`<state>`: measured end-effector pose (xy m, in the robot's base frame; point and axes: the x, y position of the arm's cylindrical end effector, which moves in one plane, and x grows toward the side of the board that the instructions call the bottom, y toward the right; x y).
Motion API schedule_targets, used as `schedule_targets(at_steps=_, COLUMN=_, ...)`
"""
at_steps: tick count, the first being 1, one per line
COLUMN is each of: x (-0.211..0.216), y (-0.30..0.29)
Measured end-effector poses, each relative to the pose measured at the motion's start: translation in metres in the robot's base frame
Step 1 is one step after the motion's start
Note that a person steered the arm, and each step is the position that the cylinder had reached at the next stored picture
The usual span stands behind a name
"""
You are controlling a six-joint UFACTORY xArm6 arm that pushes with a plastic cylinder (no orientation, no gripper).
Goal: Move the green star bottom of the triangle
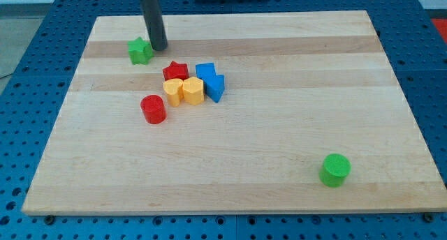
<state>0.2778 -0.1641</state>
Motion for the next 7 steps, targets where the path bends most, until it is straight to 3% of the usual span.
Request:
schedule_targets(at_steps=1, x=0.005, y=-0.053)
schedule_targets(at_steps=3, x=0.096, y=-0.061)
schedule_targets(at_steps=5, x=0.012, y=-0.060)
schedule_targets(at_steps=6, x=0.008, y=-0.010)
schedule_targets(at_steps=7, x=0.067, y=-0.004)
